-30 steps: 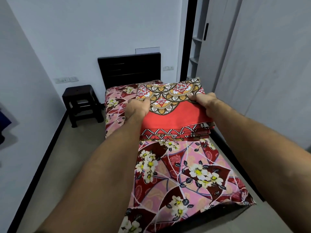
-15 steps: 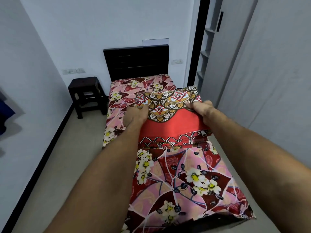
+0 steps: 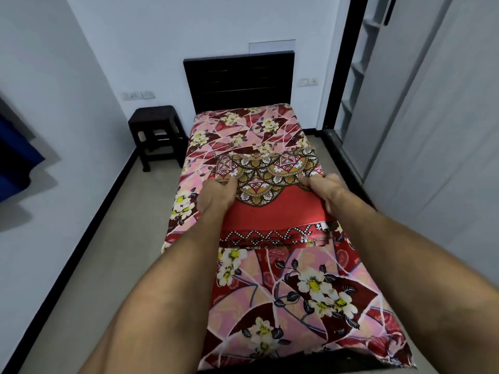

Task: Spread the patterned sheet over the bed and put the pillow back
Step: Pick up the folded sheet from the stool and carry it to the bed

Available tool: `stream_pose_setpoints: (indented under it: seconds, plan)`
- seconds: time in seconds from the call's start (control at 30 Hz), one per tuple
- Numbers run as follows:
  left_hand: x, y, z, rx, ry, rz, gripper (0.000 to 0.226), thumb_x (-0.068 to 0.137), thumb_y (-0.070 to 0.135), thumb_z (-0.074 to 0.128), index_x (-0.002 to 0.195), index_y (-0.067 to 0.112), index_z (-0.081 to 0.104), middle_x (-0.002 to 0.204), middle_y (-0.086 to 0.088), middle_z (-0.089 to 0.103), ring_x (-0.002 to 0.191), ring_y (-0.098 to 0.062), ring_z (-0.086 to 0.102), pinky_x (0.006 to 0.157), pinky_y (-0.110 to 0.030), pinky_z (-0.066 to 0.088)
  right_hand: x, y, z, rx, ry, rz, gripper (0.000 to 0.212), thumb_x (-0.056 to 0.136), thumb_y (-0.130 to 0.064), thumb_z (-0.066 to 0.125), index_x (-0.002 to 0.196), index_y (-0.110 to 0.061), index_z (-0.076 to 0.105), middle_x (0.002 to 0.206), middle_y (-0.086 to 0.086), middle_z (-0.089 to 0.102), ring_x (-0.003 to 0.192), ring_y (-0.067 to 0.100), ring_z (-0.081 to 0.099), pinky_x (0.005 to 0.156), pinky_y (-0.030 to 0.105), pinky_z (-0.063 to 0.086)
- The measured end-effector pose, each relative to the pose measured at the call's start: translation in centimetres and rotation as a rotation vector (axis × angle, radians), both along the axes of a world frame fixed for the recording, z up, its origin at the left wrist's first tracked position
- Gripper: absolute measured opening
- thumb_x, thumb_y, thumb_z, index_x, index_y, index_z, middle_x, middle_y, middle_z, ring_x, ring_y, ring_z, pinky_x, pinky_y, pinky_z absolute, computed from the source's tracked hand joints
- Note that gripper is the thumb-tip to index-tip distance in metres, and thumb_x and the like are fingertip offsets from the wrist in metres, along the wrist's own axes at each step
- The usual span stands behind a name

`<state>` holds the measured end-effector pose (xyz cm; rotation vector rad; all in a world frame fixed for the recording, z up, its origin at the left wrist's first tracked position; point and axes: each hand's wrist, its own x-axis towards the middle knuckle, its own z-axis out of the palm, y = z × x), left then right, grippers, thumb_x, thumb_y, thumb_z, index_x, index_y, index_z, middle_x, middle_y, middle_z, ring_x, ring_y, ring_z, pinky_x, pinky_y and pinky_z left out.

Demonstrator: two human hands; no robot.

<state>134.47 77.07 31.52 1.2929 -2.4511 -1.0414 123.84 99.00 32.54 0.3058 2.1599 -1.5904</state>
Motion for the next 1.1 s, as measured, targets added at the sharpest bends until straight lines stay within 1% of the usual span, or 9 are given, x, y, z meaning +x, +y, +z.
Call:
stream_pose_setpoints:
  seconds: [0.13, 0.27, 0.4, 0.47, 0.57, 0.67, 0.9, 1.0, 1.1]
  plan:
    - [-0.3, -0.6, -3.7, -0.010, -0.073, 0.020, 0.081, 0.091, 0.066, 0.049, 0.136, -0.001, 0.046, 0.125, -0.017, 0.062, 0.111, -0.036, 0.061, 0.087, -0.039, 0.048, -1.2, -0.3, -5.2, -0.013, -0.057, 0.014, 0.066, 0.061, -0.043, 0.091, 0.110, -0.011, 0.059, 0.104, 0.012, 0.073, 0.092, 0.037, 0.073, 0.085, 0.055, 0.060]
    - [-0.5, -0.8, -8.1, -0.018, -0.131, 0.019, 0.081, 0.091, 0.068, 0.047, 0.134, -0.001, 0.045, 0.120, -0.017, 0.065, 0.107, -0.037, 0.063, 0.091, -0.041, 0.052, -1.3, -0.7, -10.2, 0.022, -0.061, 0.008, 0.061, 0.071, -0.044, 0.087, 0.106, -0.009, 0.050, 0.118, 0.010, 0.067, 0.110, 0.035, 0.065, 0.102, 0.052, 0.052]
    - [-1.0, -0.7, -13.1, -0.019, -0.163, -0.007, 0.080, 0.093, 0.066, 0.044, 0.135, -0.002, 0.042, 0.118, -0.018, 0.065, 0.107, -0.037, 0.063, 0.093, -0.040, 0.050, -1.6, -0.6, -14.6, -0.009, -0.040, -0.002, 0.081, 0.068, -0.043, 0.088, 0.133, -0.009, 0.054, 0.125, 0.011, 0.068, 0.119, 0.034, 0.063, 0.108, 0.048, 0.048]
    - [-1.1, -0.6, -15.5, 0.000, -0.182, -0.012, 0.080, 0.094, 0.066, 0.045, 0.137, -0.002, 0.041, 0.120, -0.020, 0.062, 0.111, -0.039, 0.061, 0.093, -0.040, 0.049, -1.5, -0.5, -16.6, -0.009, -0.035, 0.001, 0.066, 0.080, -0.036, 0.084, 0.133, -0.008, 0.054, 0.126, 0.006, 0.064, 0.122, 0.026, 0.057, 0.113, 0.042, 0.041]
    - [-0.9, -0.7, -19.0, 0.039, -0.173, -0.010, 0.074, 0.094, 0.062, 0.049, 0.132, -0.001, 0.043, 0.124, -0.021, 0.060, 0.115, -0.040, 0.058, 0.093, -0.040, 0.046, -1.4, -0.2, -19.7, 0.007, -0.029, 0.016, 0.037, 0.088, -0.030, 0.079, 0.117, -0.013, 0.065, 0.104, -0.002, 0.068, 0.110, 0.021, 0.059, 0.107, 0.033, 0.043]
    - [-0.9, -1.0, -22.8, 0.044, -0.181, -0.023, 0.069, 0.094, 0.061, 0.050, 0.127, 0.001, 0.044, 0.123, -0.020, 0.062, 0.113, -0.039, 0.059, 0.092, -0.041, 0.046, -1.4, -0.5, -23.8, 0.009, -0.036, 0.020, 0.022, 0.083, -0.032, 0.083, 0.098, -0.020, 0.071, 0.101, 0.001, 0.075, 0.100, 0.024, 0.070, 0.099, 0.042, 0.055]
    - [-0.2, -1.0, -30.0, 0.076, -0.223, -0.033, 0.067, 0.094, 0.058, 0.052, 0.128, 0.001, 0.044, 0.124, -0.017, 0.061, 0.112, -0.037, 0.059, 0.088, -0.039, 0.044, -0.9, 0.1, -32.4, 0.040, -0.103, 0.017, 0.032, 0.079, -0.040, 0.085, 0.076, -0.024, 0.057, 0.084, 0.000, 0.068, 0.088, 0.027, 0.067, 0.081, 0.040, 0.057]
    - [0.2, -0.6, -32.9, 0.093, -0.239, -0.045, 0.064, 0.094, 0.058, 0.052, 0.126, 0.002, 0.044, 0.120, -0.016, 0.062, 0.108, -0.036, 0.060, 0.087, -0.039, 0.044, -0.7, 0.6, -35.2, 0.054, -0.127, 0.024, 0.032, 0.076, -0.042, 0.087, 0.089, -0.022, 0.065, 0.095, 0.004, 0.074, 0.089, 0.028, 0.071, 0.084, 0.045, 0.061]
    - [0.6, -0.1, -35.3, 0.123, -0.252, -0.048, 0.060, 0.094, 0.058, 0.051, 0.122, 0.006, 0.044, 0.112, -0.011, 0.062, 0.094, -0.030, 0.057, 0.084, -0.039, 0.045, -0.5, 1.1, -36.9, 0.061, -0.144, 0.024, 0.030, 0.080, -0.038, 0.085, 0.091, -0.021, 0.064, 0.096, 0.004, 0.073, 0.084, 0.025, 0.070, 0.073, 0.037, 0.059]
